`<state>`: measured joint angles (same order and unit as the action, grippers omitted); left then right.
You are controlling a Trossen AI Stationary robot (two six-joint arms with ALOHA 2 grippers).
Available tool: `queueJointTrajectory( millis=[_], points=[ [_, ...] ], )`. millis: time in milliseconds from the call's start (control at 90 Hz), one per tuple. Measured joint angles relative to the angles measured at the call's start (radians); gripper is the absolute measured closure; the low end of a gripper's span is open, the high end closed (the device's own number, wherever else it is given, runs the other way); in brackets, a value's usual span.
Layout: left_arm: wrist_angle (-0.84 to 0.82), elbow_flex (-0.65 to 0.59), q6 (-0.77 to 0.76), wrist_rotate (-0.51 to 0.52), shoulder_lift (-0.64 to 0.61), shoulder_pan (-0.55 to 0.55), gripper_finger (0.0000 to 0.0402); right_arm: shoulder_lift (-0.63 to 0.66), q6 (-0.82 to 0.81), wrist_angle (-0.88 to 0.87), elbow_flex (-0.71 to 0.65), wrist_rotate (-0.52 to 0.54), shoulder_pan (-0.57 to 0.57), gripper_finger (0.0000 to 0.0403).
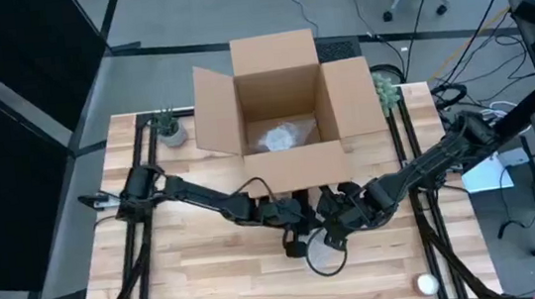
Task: Wrap mug
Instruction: Wrap the orange mug with the bubble wrap
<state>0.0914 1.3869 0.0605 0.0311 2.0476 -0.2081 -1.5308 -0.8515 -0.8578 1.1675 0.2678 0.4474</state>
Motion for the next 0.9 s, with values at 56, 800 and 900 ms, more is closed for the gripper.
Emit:
queueJointTrajectory(
  millis=[56, 800, 900],
  points=[
    [0.009, 0.0, 0.0, 0.0, 0.002, 0.0, 0.04, 0.003, 0.0, -0.017, 0.0, -0.004, 0.005, 0.0243],
    [0.008, -0.001, 0.0, -0.004, 0.003, -0.001, 0.04, 0.145, -0.244, -0.091, -0.169, 0.266, 0.077, 0.0243],
    [0.008, -0.001, 0.0, -0.004, 0.003, -0.001, 0.04, 0.144, -0.243, 0.091, -0.267, 0.256, 0.077, 0.0243]
  ],
)
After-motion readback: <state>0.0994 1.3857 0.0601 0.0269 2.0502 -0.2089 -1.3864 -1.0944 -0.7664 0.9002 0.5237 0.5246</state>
